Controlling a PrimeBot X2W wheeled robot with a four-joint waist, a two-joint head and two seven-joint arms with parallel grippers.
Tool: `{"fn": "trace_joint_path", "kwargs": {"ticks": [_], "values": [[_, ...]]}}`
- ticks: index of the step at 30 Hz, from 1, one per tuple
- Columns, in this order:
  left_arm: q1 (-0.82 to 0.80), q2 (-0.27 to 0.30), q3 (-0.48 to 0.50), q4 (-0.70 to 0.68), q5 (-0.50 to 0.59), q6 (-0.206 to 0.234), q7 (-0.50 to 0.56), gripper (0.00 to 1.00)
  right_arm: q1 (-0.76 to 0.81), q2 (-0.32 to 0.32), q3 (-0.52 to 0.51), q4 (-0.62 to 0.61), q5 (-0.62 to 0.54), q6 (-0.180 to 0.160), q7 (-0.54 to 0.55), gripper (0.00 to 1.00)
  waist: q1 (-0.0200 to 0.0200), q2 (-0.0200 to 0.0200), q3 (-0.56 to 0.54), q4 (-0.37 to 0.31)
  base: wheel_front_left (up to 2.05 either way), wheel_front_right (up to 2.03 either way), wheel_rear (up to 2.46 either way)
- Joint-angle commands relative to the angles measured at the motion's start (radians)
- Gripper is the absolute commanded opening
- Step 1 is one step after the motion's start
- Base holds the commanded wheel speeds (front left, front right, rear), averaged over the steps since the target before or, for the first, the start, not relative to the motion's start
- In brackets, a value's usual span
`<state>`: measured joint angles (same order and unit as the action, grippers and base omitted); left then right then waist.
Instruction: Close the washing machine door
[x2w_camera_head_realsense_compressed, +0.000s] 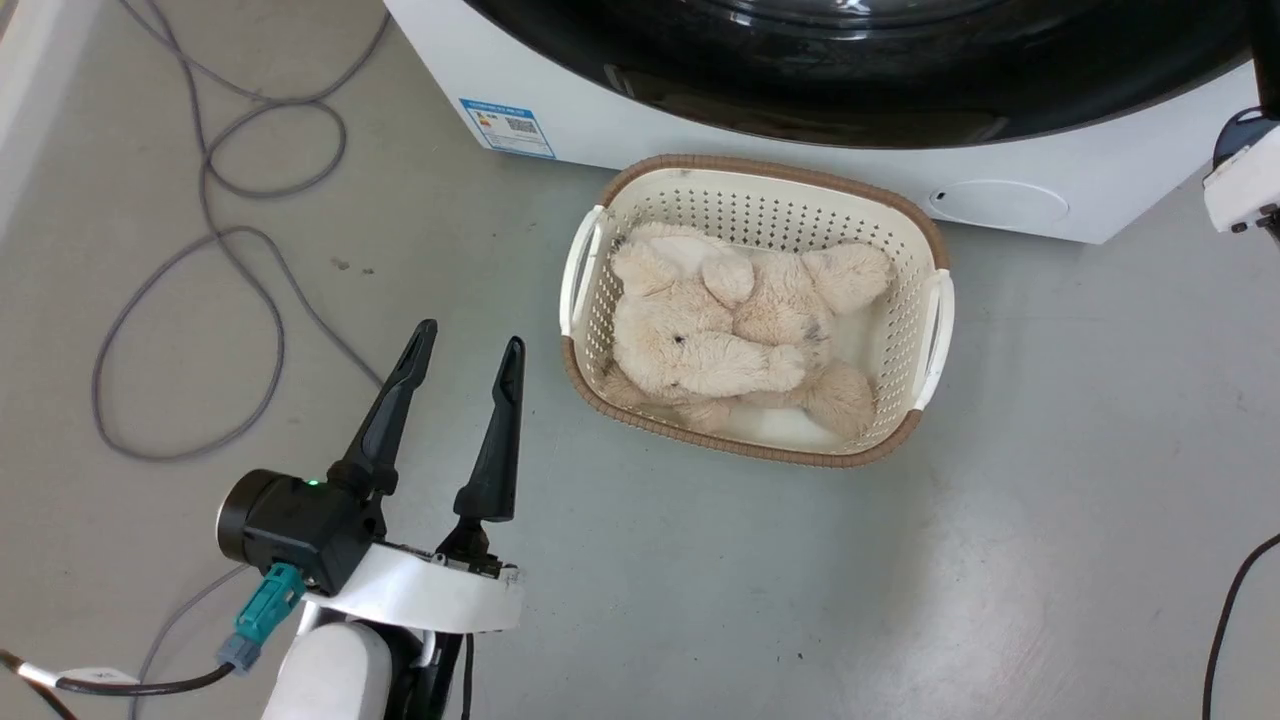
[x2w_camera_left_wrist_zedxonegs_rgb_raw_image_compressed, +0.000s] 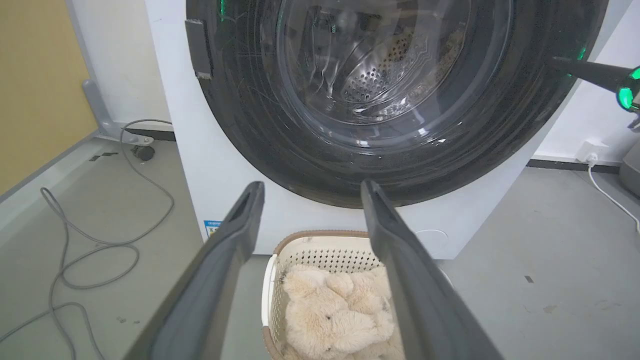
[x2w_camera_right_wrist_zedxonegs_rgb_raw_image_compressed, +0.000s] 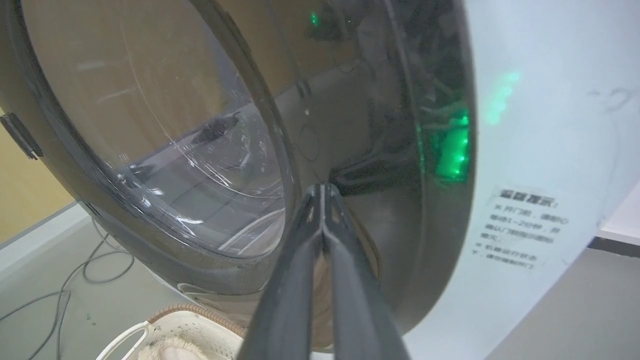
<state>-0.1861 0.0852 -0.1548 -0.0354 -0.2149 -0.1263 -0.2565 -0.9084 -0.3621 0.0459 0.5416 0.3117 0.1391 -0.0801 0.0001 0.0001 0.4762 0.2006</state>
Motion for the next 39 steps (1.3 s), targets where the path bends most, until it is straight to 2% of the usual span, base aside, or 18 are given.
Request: {"fn": "trace_joint_path", "kwargs": {"ticks": [1, 10, 18, 22, 27, 34, 39], "values": [[-0.015, 0.000, 0.000, 0.000, -0.003, -0.004, -0.005, 1.00, -0.036, -0.010, -0.023, 0.018, -0.009, -0.008, -0.002, 0.00, -0.0001, -0.0001, 0.000, 0.001, 0.00, 0.00, 0.00], [0.004, -0.007, 0.007, 0.025, -0.004, -0.004, -0.005, 1.00, -0.007, 0.012, -0.016, 0.077, -0.002, -0.008, -0.051, 0.00, -0.0001, -0.0001, -0.071, -0.011, 0.00, 0.00, 0.00], [0.070, -0.013, 0.034, 0.063, -0.008, -0.004, -0.005, 1.00, 0.199, 0.030, 0.021, 0.055, 0.003, -0.008, -0.134, 0.00, -0.0001, -0.0001, -0.236, -0.060, 0.00, 0.00, 0.00], [0.109, -0.016, 0.041, 0.085, -0.008, -0.004, -0.005, 1.00, 0.343, 0.058, -0.005, -0.008, -0.008, -0.008, -0.159, 0.00, -0.0001, -0.0001, -0.309, -0.086, 0.00, 0.00, 0.00], [0.157, -0.017, 0.084, 0.103, 0.013, -0.003, -0.005, 1.00, 0.519, 0.123, -0.043, -0.115, -0.035, -0.008, -0.170, 0.00, -0.0001, -0.0001, -0.381, -0.120, 0.00, 0.00, 0.00], [0.214, -0.025, 0.122, 0.121, 0.037, 0.003, -0.005, 1.00, 0.731, 0.232, -0.079, -0.271, -0.078, -0.008, -0.175, 0.00, -0.0001, -0.0001, -0.446, -0.158, 0.00, 0.00, 0.00], [0.238, -0.028, 0.131, 0.130, 0.045, 0.003, -0.005, 1.00, 0.848, 0.268, -0.105, -0.351, -0.114, -0.008, -0.175, 0.00, -0.0001, -0.0001, -0.477, -0.170, 0.00, 0.00, 0.00]]}}
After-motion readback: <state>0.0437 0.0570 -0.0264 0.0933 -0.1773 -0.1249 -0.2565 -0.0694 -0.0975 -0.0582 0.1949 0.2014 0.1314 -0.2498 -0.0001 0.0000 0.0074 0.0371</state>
